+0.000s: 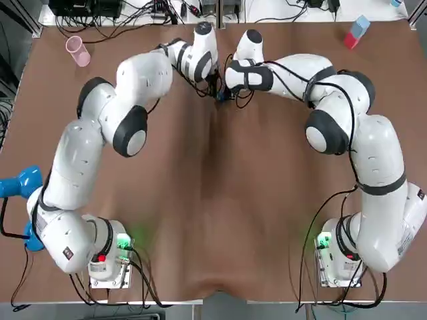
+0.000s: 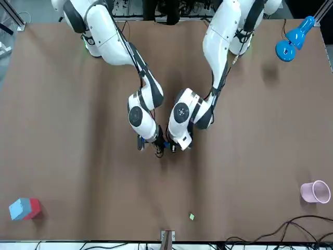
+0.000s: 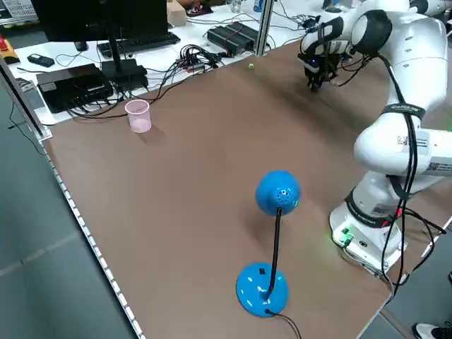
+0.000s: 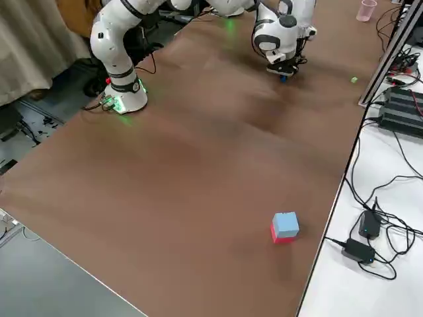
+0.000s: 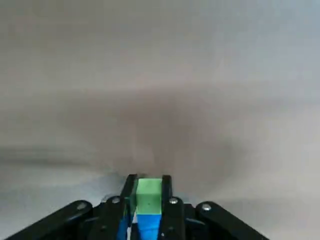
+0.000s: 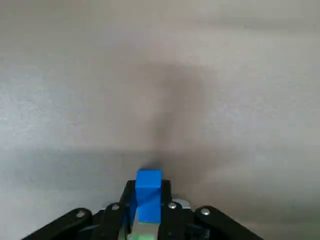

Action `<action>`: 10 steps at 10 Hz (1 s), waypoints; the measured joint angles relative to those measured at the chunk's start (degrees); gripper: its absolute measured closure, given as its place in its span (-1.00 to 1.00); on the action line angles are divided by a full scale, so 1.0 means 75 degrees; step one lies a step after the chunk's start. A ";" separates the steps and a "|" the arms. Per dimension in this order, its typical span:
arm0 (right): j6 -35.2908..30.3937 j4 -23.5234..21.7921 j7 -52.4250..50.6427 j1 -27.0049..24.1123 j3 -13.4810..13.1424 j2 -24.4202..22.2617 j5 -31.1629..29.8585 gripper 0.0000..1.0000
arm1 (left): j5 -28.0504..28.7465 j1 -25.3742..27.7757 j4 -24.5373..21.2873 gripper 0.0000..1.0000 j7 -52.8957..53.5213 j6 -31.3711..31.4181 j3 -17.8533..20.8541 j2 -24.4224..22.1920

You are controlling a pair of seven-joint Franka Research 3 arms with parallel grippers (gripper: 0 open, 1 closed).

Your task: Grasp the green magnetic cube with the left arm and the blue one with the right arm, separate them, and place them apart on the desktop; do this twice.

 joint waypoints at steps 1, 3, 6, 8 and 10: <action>0.0000 0.0000 0.0000 0.0003 0.0003 0.0000 0.0000 0.53 | 0.0000 0.0228 -0.0016 0.53 0.0241 -0.0568 0.0005 -0.0229; 0.0000 0.0002 0.0000 0.0013 0.0010 0.0000 0.0000 0.27 | 0.0000 0.0713 -0.0480 0.53 0.0915 -0.1417 0.0013 -0.0950; 0.0000 0.0006 0.0000 0.0018 0.0006 -0.0023 0.0000 -0.43 | 0.0000 0.1024 -0.2993 0.53 0.1998 -0.1668 0.0012 -0.2784; 0.0001 -0.0030 -0.0006 0.0017 -0.0014 -0.0139 0.0000 -0.66 | 0.0003 0.0916 -0.4848 0.53 0.2439 -0.1939 -0.0033 -0.3879; -0.0018 -0.0451 -0.0296 -0.0010 -0.0112 -0.0569 -0.0001 -0.69 | 0.0004 0.0750 -0.6299 0.53 0.2483 -0.1937 -0.0397 -0.4164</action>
